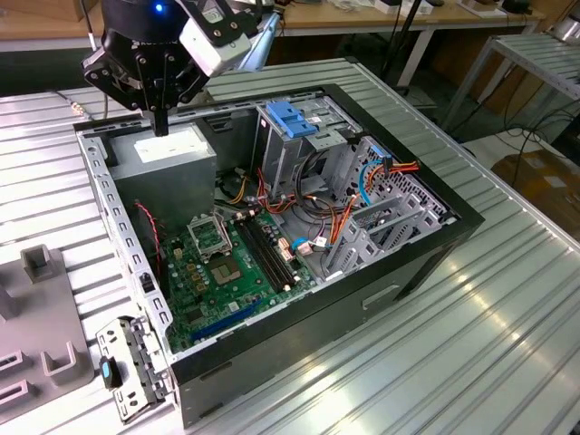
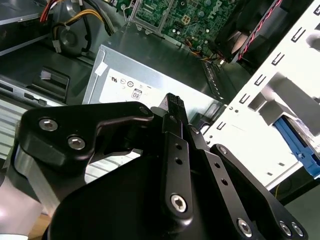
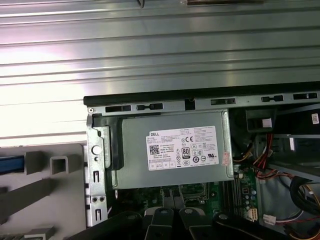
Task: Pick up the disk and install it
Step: 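Reach for the disk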
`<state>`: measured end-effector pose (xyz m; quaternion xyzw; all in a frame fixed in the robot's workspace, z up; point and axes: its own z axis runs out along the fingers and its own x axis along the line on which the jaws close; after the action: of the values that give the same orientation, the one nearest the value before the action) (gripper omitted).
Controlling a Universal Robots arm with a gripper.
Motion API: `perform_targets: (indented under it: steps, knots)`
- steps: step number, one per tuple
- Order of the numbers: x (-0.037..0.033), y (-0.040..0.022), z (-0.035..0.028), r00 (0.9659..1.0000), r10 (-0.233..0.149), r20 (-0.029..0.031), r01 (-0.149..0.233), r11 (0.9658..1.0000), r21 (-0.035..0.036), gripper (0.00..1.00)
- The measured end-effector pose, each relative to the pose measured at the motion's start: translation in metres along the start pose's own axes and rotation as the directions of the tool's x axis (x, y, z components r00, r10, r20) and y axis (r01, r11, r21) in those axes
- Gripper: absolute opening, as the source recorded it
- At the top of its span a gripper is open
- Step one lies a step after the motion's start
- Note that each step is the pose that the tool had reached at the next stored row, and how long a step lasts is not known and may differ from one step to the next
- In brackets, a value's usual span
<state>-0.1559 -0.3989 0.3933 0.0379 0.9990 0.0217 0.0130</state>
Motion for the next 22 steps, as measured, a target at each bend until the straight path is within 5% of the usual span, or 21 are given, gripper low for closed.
perform_targets:
  steps: [22]
  knots:
    - [0.0109,-0.0008,-0.0003,1.0,0.0,-0.0002,0.0,1.0,0.0,0.11]
